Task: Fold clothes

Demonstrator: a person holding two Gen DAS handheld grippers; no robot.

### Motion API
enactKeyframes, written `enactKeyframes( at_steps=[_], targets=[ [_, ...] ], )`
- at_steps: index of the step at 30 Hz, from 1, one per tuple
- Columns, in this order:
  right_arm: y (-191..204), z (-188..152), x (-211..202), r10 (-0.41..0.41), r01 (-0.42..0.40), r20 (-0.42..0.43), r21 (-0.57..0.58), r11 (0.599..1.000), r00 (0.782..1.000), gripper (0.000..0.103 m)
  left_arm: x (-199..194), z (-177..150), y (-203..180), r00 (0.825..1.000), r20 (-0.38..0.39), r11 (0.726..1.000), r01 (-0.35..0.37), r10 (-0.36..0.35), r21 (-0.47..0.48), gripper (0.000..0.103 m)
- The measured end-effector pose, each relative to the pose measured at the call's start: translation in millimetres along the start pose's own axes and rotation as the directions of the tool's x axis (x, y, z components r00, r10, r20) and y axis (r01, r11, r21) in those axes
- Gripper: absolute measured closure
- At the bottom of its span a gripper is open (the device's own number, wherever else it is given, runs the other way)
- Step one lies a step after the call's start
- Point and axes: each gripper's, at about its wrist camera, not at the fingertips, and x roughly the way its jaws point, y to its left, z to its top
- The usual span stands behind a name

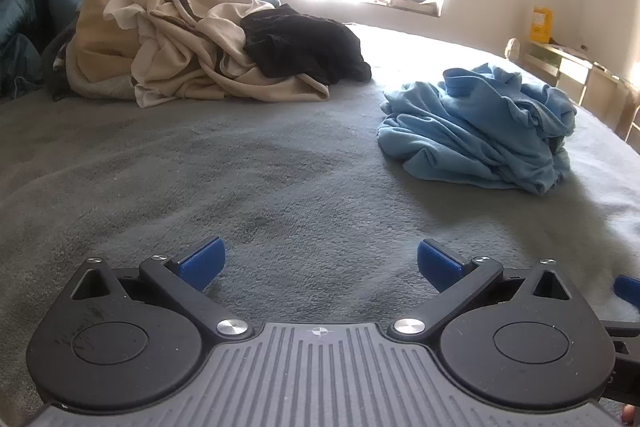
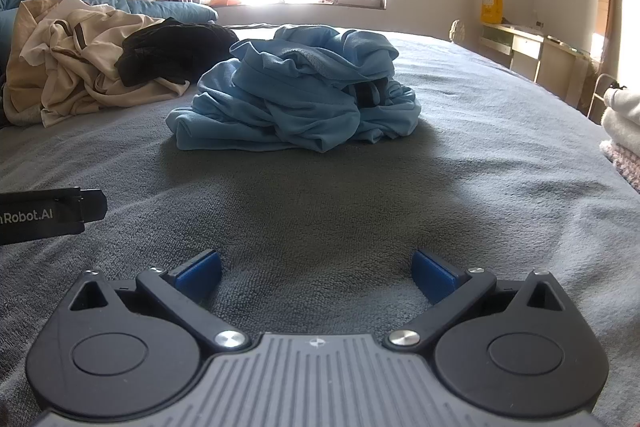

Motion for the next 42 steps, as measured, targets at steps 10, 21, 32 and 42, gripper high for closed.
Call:
enactKeyframes(
  at_steps=[10,21,32,42],
  targets=[
    [5.0,2.5,-15.0,-0.007,0.007,0.018,-0.011,1.000,1.000,0.000,-11.0,5.0,0.0,0.999,0.026,1.000,0.030,-0.030,0.007,0.000],
    [1.9,-1.4,-7.0,-0.010,0.010,-0.012,0.022,1.000,1.000,0.000,-6.0,3.6,-0.9,1.000,0.019,1.000,0.013,-0.013,0.006,0.000],
    [1.0,-1.9,-7.1,-0.005,0.006,-0.011,0.024,1.000,1.000,0.000,-1.9,1.3,1.0,0.999,0.017,0.999,0.035,-0.034,-0.014,0.000],
    [-39.0,26.0,-27.0,0.036,-0.039,0.105,0.030,0.999,0.994,0.000,15.5,29.5,-0.5,0.995,0.046,0.996,0.086,-0.085,-0.014,0.000]
  ],
)
